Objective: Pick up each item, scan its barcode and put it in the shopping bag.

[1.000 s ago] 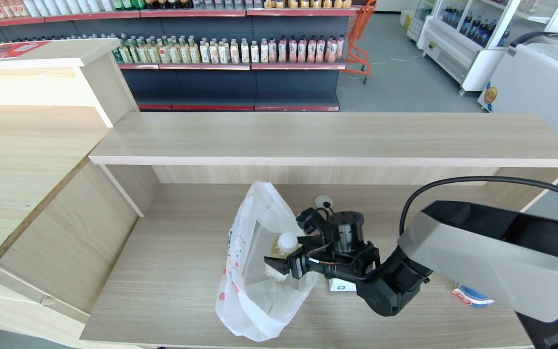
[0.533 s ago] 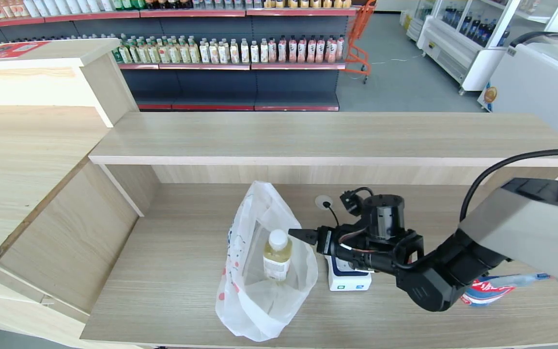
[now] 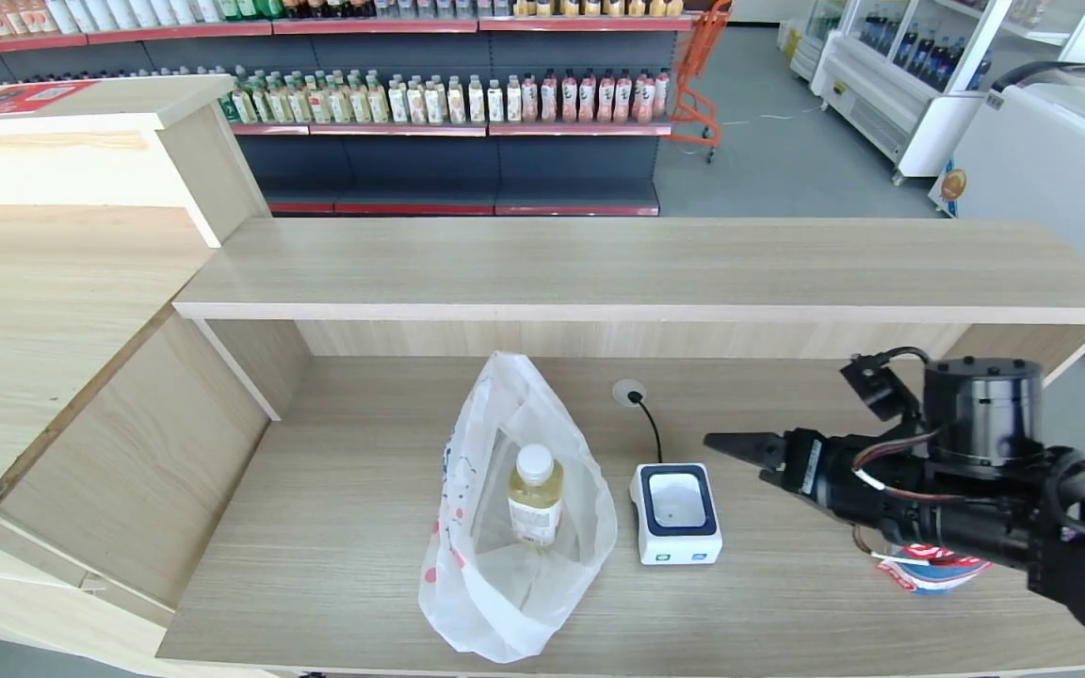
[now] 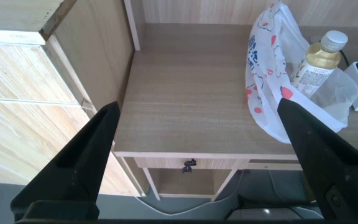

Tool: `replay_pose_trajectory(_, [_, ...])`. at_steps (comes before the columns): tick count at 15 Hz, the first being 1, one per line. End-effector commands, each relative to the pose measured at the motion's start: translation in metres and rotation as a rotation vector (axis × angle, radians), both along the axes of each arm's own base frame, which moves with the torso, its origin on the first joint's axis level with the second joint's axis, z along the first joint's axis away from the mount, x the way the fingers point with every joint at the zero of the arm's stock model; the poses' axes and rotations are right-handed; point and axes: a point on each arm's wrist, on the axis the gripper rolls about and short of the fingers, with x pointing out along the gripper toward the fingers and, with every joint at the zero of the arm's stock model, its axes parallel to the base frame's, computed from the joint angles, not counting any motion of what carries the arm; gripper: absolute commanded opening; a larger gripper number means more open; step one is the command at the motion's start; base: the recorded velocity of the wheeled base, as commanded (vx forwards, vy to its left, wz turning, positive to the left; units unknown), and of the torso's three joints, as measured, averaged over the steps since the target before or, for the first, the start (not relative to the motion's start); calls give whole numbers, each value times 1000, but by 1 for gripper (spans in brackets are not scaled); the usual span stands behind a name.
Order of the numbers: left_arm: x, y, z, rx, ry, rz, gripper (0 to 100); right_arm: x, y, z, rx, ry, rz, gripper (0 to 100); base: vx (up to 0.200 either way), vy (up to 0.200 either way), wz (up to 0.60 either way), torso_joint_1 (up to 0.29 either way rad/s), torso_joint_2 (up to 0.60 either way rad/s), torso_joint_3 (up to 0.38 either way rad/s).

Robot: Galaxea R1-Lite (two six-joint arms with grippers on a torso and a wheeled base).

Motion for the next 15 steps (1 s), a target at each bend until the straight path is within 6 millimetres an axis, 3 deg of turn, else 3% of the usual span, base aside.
replay_pose_trajectory(1, [0, 0, 0, 0, -1, 0, 100, -38, -57, 32, -27, -57, -181, 100, 0, 0, 0, 0, 0, 0])
replay_pose_trajectory(3, [0, 0, 0, 0, 1, 0, 100, -53, -81, 50, -136, -55, -266, 100, 0, 0, 0, 0, 0, 0])
replay_pose_trajectory(6, [0, 0, 0, 0, -1, 0, 100, -68, -96, 81, -219, -39, -445, 100, 0, 0, 0, 0, 0, 0])
replay_pose_trajectory(9, [0, 0, 0, 0, -1, 0, 100, -92, -99, 86, -225, 27, -468, 100, 0, 0, 0, 0, 0, 0])
replay_pose_trajectory(15, [0, 0, 0, -8, -1, 0, 100, -100, -99, 89, -178, 40, -492, 100, 0, -33, 0, 0, 0, 0])
